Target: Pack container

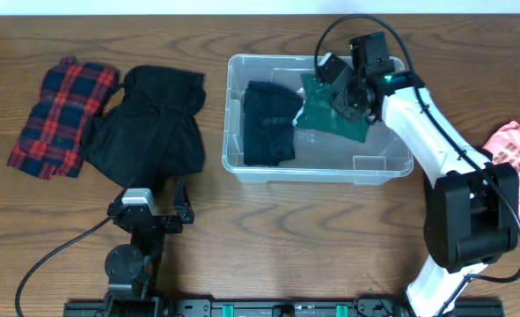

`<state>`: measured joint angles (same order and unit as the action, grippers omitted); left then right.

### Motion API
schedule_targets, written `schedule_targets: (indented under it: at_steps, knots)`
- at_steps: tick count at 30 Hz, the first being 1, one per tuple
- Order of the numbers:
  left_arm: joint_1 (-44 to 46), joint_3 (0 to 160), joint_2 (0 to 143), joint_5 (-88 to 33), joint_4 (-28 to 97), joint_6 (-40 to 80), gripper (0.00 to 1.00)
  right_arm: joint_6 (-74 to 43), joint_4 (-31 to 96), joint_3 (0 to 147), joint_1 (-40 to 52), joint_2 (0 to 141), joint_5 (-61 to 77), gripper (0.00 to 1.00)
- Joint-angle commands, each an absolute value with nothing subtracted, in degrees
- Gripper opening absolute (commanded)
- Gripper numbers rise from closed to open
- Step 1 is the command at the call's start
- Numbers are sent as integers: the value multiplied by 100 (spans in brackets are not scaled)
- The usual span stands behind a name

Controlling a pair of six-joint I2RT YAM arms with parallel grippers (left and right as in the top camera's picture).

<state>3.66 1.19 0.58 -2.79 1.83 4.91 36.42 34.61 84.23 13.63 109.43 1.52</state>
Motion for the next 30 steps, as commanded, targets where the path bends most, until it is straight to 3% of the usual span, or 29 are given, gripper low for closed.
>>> schedule_targets:
  at_steps: [1,9,17,18,19,20,22,26,30]
  knots:
    - [395,23,23,-191,386,502,98,3575,3291,8420,1197,10737,261,1]
    - [395,23,23,-191,386,502,98,3562,3214,8420,1105,10746,1177,1]
    - [395,23,23,-191,386,502,98,3651,3258,8420,1105,10871,1245,2]
    - [395,23,23,-191,386,502,98,3697,3258,8420,1105,10879,1245,5]
    - [395,23,23,-191,386,502,98,3697,3249,8420,1105,10888,1225,17]
    - [395,23,23,-191,386,502,98,3697,3234,8420,1105,10888,1219,45]
    - [395,23,23,-191,386,502,98,3695,3175,8420,1098,10888,1149,75]
    - [395,23,23,-191,386,502,98,3693,2982,8420,1079,10886,875,96]
    - [395,23,23,-191,386,502,98,3693,2840,8436,1098,10814,528,99]
